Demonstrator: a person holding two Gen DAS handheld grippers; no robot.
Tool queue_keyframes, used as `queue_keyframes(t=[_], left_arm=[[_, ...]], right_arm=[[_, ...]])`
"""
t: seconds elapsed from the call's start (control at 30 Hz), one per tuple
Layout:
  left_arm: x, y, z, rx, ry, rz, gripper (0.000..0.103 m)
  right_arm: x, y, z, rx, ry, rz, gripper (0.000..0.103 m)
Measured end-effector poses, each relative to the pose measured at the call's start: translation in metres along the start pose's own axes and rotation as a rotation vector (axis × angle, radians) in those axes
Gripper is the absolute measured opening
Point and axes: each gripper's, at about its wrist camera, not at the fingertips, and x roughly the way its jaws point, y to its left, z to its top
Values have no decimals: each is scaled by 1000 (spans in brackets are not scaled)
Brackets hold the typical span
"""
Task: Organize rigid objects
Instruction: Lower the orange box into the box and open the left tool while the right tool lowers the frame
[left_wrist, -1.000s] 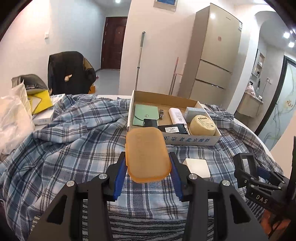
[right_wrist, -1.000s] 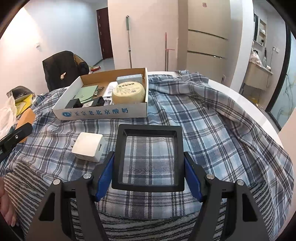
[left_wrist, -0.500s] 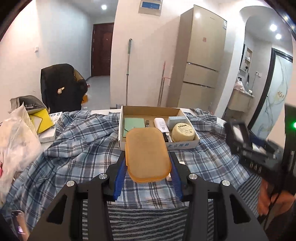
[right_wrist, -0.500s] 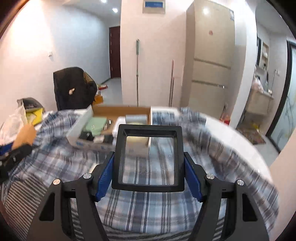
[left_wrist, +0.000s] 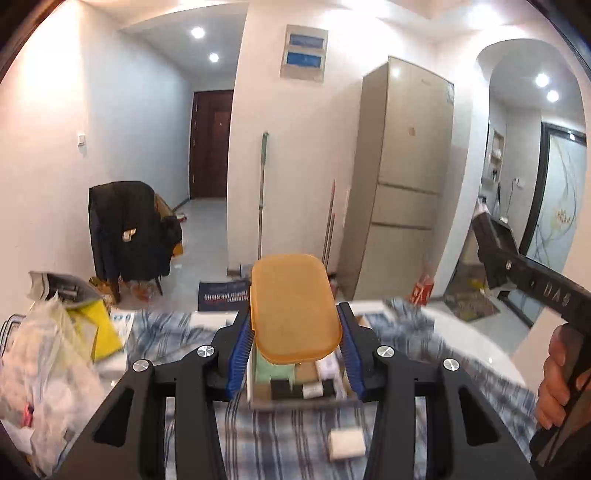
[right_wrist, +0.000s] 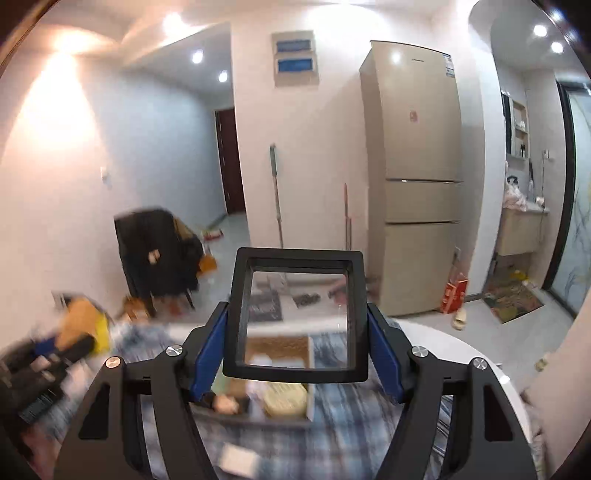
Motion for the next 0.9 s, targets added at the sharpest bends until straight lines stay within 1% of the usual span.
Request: queue_keyframes(t=[0.07, 0.17, 0.23, 0.27, 0.3, 0.33, 0.4, 0.43, 0.47, 0.5, 0.53, 0.6, 0.67, 0.7, 0.73, 0.77, 0.8, 0.87, 0.9], left_arm=[[14, 4, 6, -29, 4, -11, 46], [37, 7, 18, -32, 44, -42, 46], [52, 6, 30, -16, 41, -28, 46], [57, 6, 35, -25, 26, -9, 46], [60, 8, 37, -67, 0, 21, 46], [63, 10, 37, -95, -10, 18, 46], [74, 7, 31, -96, -11, -52, 46], [82, 7, 27, -84, -11, -59, 46], [91, 7, 25, -69, -2, -52, 46], [105, 8, 20, -41, 18, -51, 46], [117, 9, 15, -17, 35, -70, 46], [145, 13, -1, 50, 73, -139, 46], [163, 16, -11, 80, 79, -161, 46], [174, 19, -15, 75, 108, -158, 46], [184, 24, -18, 56, 146, -157, 46], [192, 28, -21, 37, 171, -156, 46], [202, 31, -25, 20, 200, -150, 46], [219, 33, -34, 29, 253, -127, 46], [229, 33, -38, 35, 284, -101, 46]], right_arm=[[12, 6, 6, 28, -9, -7, 69], [43, 16, 6, 24, 44, -3, 69], [67, 19, 5, 45, 82, 4, 69], [82, 21, 6, 57, 106, 3, 69], [92, 20, 7, 70, 121, 4, 69], [100, 18, 6, 86, 131, 8, 69], [119, 14, 0, 118, 146, 5, 69], [126, 12, -4, 123, 157, -2, 69], [136, 11, -11, 115, 169, -7, 69], [144, 9, -18, 100, 180, -10, 69], [152, 7, -26, 89, 193, -22, 69], [173, 1, -39, 85, 255, -55, 69], [192, -10, -45, 102, 325, -23, 69], [200, -18, -49, 127, 351, -21, 69], [203, -23, -53, 141, 367, -41, 69], [211, -25, -57, 147, 385, -66, 69], [217, -27, -63, 139, 405, -71, 69], [228, -26, -72, 125, 448, -54, 69], [232, -25, -74, 123, 462, -47, 69]])
